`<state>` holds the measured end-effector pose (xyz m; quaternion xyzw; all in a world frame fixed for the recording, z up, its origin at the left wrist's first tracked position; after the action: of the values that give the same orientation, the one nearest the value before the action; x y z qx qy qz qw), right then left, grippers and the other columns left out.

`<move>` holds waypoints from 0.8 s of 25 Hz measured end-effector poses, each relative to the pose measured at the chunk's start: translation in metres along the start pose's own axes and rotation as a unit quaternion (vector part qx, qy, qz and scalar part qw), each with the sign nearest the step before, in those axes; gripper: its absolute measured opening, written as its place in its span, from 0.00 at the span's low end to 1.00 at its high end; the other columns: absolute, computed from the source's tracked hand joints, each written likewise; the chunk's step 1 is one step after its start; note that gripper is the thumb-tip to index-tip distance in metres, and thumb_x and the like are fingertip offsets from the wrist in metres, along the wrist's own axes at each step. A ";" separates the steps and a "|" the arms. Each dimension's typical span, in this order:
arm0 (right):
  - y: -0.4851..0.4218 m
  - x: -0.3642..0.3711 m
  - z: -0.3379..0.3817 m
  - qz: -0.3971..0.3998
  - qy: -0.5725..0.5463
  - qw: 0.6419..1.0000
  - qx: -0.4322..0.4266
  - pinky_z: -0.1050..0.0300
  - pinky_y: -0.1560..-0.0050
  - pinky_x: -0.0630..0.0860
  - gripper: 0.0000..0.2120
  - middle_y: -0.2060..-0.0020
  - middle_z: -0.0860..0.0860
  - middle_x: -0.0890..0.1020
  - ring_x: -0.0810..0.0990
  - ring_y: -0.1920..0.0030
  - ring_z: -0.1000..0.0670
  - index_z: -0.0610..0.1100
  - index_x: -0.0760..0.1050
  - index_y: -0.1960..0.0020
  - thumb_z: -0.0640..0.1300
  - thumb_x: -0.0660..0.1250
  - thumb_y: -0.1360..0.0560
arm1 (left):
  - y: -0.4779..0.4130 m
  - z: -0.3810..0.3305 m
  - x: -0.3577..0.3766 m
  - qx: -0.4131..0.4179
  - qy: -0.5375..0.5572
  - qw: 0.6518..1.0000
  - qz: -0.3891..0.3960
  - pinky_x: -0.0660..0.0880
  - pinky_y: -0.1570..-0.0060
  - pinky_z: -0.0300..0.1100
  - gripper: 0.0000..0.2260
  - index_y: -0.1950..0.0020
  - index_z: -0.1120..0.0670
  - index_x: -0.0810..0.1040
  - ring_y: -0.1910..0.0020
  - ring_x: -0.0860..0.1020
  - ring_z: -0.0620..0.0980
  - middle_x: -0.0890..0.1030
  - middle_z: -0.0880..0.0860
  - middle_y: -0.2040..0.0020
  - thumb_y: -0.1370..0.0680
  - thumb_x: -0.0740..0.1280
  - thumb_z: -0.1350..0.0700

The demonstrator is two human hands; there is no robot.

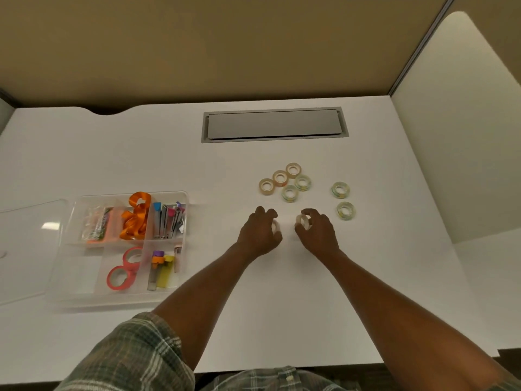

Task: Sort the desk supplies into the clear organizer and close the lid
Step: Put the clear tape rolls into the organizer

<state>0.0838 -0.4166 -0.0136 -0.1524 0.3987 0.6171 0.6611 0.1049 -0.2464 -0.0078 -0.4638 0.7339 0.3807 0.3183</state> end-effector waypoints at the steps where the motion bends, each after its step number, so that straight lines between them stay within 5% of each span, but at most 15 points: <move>1: 0.000 0.005 0.010 -0.012 -0.028 1.000 0.004 0.55 0.47 0.73 0.21 0.46 0.42 0.80 0.80 0.45 0.43 0.44 0.73 0.34 0.48 0.69 0.24 | 0.000 0.008 -0.011 -0.004 0.021 1.000 -0.018 0.74 0.48 0.48 0.21 0.36 0.54 0.73 0.44 0.75 0.57 0.73 0.57 0.41 0.26 0.70 0.50; 8: 0.009 0.059 0.115 -0.006 -0.140 0.990 -0.028 0.53 0.51 0.79 0.18 0.55 0.54 0.83 0.82 0.54 0.52 0.50 0.73 0.45 0.56 0.73 0.28 | 0.032 0.092 -0.088 -0.051 0.121 0.981 -0.143 0.68 0.64 0.36 0.18 0.45 0.52 0.71 0.57 0.76 0.50 0.74 0.51 0.51 0.29 0.74 0.50; 12: 0.028 0.107 0.179 0.036 -0.144 0.985 -0.088 0.53 0.54 0.79 0.19 0.55 0.55 0.83 0.82 0.60 0.52 0.51 0.71 0.45 0.56 0.74 0.29 | 0.073 0.154 -0.128 -0.096 0.154 0.957 -0.226 0.70 0.62 0.35 0.19 0.43 0.51 0.69 0.57 0.75 0.45 0.76 0.50 0.50 0.28 0.72 0.49; 16: 0.052 0.159 0.235 0.098 -0.103 0.971 -0.192 0.57 0.58 0.78 0.19 0.55 0.57 0.81 0.81 0.57 0.55 0.53 0.69 0.43 0.54 0.73 0.29 | 0.127 0.216 -0.159 -0.125 0.171 0.934 -0.288 0.70 0.60 0.38 0.16 0.44 0.52 0.70 0.55 0.75 0.50 0.76 0.51 0.52 0.28 0.72 0.53; 20: 0.077 0.206 0.280 0.164 -0.058 0.944 -0.280 0.55 0.50 0.79 0.21 0.43 0.52 0.80 0.79 0.48 0.53 0.50 0.71 0.36 0.49 0.73 0.27 | 0.175 0.257 -0.171 -0.160 0.088 0.930 -0.320 0.75 0.56 0.45 0.19 0.41 0.56 0.73 0.53 0.77 0.53 0.77 0.55 0.48 0.29 0.73 0.57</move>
<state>0.0898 -0.0645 0.0388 -0.2277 0.1909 0.8115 0.5031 0.0357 0.0971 0.0478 -0.7504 0.5008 0.3291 0.2790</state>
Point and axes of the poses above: each hand's wrist, its own y-axis away from the middle knuckle, its own x-axis out of the palm, z = x × y, the point moved 3 cm from there along -y, towards the middle knuckle
